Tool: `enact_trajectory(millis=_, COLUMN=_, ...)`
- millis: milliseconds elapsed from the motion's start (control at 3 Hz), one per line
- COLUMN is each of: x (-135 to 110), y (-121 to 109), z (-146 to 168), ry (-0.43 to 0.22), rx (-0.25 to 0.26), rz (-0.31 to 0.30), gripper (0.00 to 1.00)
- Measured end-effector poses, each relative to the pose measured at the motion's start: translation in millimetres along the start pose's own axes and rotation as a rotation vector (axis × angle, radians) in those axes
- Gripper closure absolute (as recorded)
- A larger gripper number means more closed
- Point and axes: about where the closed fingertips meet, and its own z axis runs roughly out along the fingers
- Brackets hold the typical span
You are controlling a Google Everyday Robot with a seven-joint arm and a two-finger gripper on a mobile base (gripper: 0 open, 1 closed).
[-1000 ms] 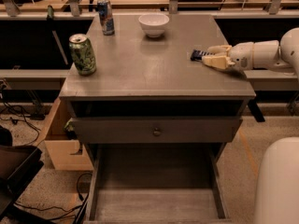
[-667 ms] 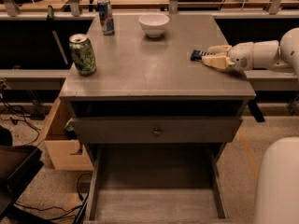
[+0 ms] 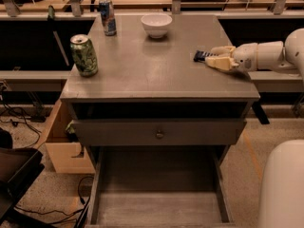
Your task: Move rxbar blueberry near green can
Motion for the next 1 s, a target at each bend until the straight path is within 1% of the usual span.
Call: enact_trajectory(millis=1000, x=-0.1, y=0.0, z=0.0, ry=0.0, rx=0.0, rz=0.0, gripper=1.0)
